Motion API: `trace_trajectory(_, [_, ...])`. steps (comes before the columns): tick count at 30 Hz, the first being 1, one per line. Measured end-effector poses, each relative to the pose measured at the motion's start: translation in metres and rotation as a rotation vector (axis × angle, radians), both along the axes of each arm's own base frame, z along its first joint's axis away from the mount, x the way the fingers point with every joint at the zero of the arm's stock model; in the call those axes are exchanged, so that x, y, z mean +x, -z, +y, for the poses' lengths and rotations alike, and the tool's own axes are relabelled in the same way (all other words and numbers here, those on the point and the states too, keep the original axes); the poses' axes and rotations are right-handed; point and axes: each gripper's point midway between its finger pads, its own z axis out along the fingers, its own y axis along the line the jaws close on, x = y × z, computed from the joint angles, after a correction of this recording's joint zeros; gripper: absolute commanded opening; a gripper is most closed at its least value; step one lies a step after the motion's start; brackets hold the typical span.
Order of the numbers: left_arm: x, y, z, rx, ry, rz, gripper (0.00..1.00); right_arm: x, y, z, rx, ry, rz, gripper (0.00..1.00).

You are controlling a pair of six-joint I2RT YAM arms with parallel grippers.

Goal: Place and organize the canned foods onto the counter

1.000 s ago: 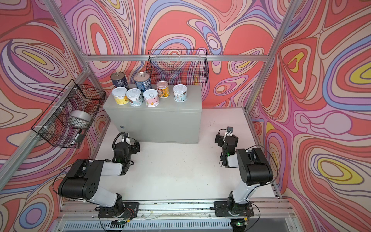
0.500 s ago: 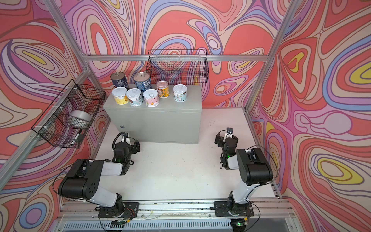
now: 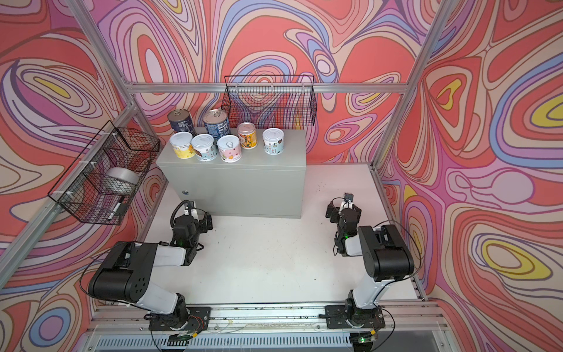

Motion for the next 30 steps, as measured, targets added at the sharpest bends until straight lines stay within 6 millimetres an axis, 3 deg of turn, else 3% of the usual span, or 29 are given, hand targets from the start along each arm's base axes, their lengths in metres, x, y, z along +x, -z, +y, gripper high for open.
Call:
trace_trajectory(7, [0.000,-0.001,0.000,0.005,-0.005,-0.003,1.00,-0.003,-0.002,0.000,-0.009,0.014,0.011,0.99])
trace_trajectory(11, [-0.010,-0.010,-0.006,0.034,-0.006,-0.034,1.00,-0.010,-0.035,0.000,-0.011,0.038,-0.084,0.99])
trace_trajectory(13, [-0.012,-0.021,-0.018,0.060,0.026,-0.050,1.00,-0.004,-0.028,0.000,-0.013,0.042,-0.081,0.99])
trace_trajectory(15, [-0.005,-0.030,-0.026,0.072,0.045,-0.070,1.00,-0.001,-0.009,-0.001,-0.014,0.043,-0.026,0.98])
trace_trajectory(18, [0.008,-0.025,-0.017,0.073,0.013,-0.030,1.00,-0.003,0.006,-0.003,-0.016,0.049,0.019,0.98])
trace_trajectory(23, [0.008,-0.019,0.009,0.032,-0.049,-0.013,1.00,-0.003,0.006,-0.004,-0.015,0.051,0.019,0.98])
trace_trajectory(27, [0.002,-0.001,0.008,0.018,-0.035,0.019,1.00,-0.002,0.005,-0.004,-0.015,0.051,0.016,0.98])
trace_trajectory(30, [0.002,0.001,0.006,0.009,-0.027,0.018,1.00,-0.002,0.004,-0.004,-0.014,0.052,0.011,0.99])
